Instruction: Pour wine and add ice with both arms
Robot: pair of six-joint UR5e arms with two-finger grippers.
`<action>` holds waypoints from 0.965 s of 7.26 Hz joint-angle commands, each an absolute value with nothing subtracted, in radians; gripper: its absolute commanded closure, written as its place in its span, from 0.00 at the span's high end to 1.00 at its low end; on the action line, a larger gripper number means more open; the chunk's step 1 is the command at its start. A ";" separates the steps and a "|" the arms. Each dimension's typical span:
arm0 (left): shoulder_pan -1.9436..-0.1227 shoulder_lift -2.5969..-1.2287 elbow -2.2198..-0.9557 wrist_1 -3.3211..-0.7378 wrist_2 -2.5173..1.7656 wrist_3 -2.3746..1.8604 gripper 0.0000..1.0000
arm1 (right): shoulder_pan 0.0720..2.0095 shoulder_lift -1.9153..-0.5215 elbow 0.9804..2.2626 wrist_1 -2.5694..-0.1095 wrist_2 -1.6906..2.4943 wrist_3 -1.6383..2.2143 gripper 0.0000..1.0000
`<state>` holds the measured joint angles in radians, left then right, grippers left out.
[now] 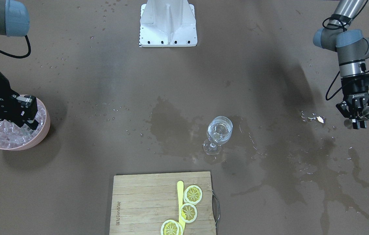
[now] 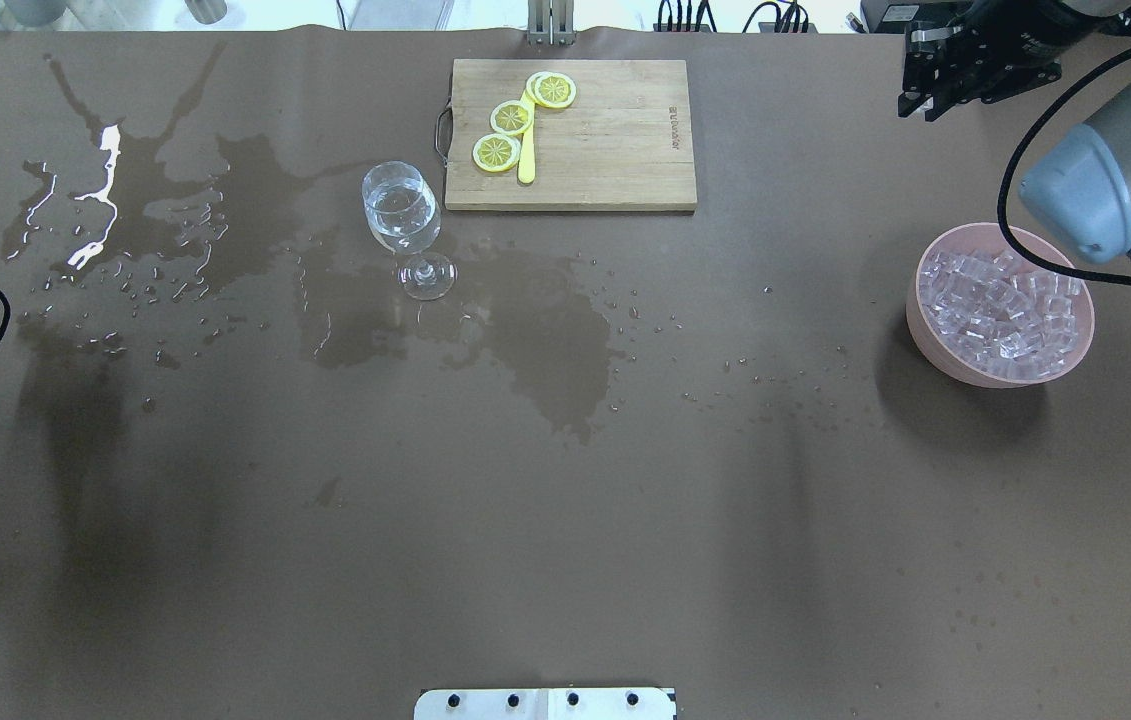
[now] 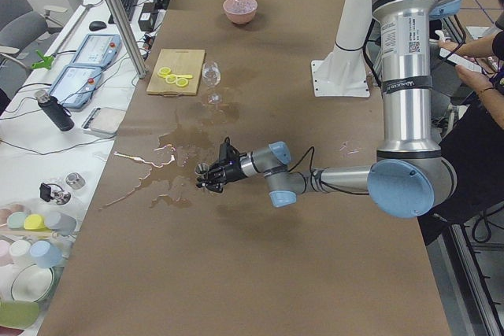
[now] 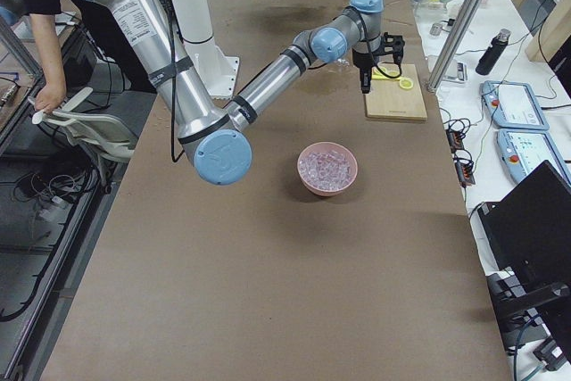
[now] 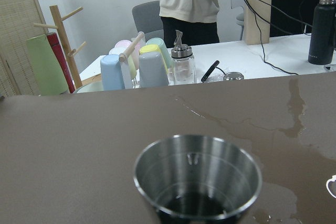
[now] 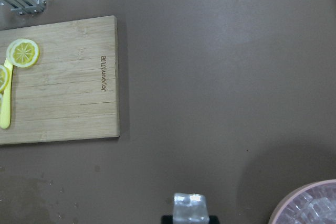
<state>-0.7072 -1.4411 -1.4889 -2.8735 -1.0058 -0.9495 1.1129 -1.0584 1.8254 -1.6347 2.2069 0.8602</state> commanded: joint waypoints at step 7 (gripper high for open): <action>-0.655 -1.785 -1.805 -2.204 -1.005 -0.750 0.25 | 1.063 -0.976 1.815 -1.700 2.171 0.942 0.00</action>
